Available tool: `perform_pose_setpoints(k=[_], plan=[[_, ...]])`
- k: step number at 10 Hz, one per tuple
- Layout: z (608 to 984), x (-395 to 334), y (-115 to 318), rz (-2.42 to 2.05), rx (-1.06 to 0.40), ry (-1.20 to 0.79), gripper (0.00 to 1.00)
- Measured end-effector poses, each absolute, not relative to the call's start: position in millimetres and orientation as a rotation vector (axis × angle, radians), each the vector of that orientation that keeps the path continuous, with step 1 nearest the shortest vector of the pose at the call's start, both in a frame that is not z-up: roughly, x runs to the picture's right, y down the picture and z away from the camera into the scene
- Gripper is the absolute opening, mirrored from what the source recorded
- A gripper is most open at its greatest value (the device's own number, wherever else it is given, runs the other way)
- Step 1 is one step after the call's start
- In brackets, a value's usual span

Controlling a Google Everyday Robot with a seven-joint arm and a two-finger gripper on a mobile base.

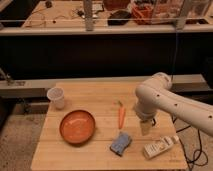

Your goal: Place the white sponge in the ceramic bowl

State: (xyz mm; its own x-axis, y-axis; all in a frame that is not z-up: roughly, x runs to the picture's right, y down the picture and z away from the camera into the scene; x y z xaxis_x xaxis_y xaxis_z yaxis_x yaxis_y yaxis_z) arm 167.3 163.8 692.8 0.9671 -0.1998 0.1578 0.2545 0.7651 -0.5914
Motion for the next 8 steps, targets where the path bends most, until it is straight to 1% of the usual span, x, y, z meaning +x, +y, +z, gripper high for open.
perform_pose_setpoints(k=[8], plan=[[702.7, 138.6, 192.2, -0.428, -0.681, -0.117, 0.8]])
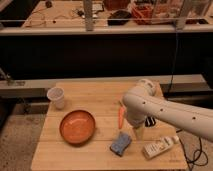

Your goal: Place the white sponge in the ceramic bowl

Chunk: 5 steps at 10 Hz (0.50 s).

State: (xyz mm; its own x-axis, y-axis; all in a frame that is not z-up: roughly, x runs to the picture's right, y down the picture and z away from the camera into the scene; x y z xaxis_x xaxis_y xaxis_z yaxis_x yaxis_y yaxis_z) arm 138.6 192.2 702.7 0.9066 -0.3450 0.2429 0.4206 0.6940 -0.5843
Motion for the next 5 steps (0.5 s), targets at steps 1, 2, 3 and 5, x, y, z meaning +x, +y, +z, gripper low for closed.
perform_pose_setpoints(k=[1, 2, 3, 5], plan=[[704.2, 134.4, 196.3, -0.447, -0.685, -0.123, 0.8], [707.9, 131.7, 202.2, -0.466, -0.691, -0.129, 0.8], [711.5, 128.8, 207.2, -0.485, -0.694, -0.134, 0.8], [719.9, 120.6, 219.2, -0.526, -0.702, -0.149, 0.8]])
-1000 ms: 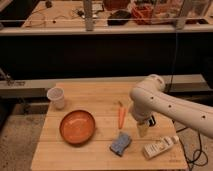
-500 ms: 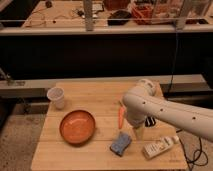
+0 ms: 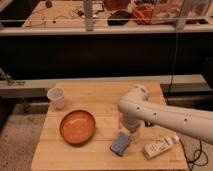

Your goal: Place the white sponge in the ceramic bowl

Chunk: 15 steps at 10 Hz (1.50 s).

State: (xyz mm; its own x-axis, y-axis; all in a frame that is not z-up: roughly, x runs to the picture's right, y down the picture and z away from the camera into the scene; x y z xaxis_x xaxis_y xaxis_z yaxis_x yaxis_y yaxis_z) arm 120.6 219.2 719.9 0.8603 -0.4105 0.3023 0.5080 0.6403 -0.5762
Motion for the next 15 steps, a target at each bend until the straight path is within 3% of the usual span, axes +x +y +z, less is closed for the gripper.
perform_pose_setpoints(k=[15], plan=[[754.0, 103.1, 279.8, -0.689, -0.764, -0.265, 0.8]])
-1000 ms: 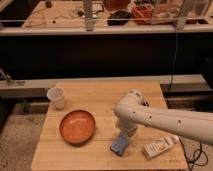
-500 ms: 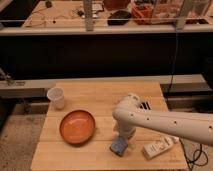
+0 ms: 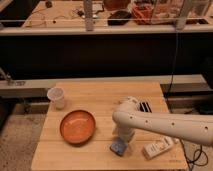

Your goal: Place the white sponge in the ceramic bowl

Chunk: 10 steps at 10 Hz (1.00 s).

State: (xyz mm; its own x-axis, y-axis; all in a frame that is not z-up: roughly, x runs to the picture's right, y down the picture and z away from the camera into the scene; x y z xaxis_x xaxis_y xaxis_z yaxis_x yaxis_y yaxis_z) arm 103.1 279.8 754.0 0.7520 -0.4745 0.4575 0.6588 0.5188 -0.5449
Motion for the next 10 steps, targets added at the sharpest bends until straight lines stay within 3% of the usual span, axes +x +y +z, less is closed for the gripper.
perform_pose_setpoints(k=[3, 4, 10], plan=[[760.6, 101.8, 289.5, -0.707, -0.764, -0.285, 0.8], [761.4, 101.8, 291.9, -0.71, -0.765, -0.287, 0.75], [765.5, 101.4, 295.2, -0.716, -0.762, -0.289, 0.14]])
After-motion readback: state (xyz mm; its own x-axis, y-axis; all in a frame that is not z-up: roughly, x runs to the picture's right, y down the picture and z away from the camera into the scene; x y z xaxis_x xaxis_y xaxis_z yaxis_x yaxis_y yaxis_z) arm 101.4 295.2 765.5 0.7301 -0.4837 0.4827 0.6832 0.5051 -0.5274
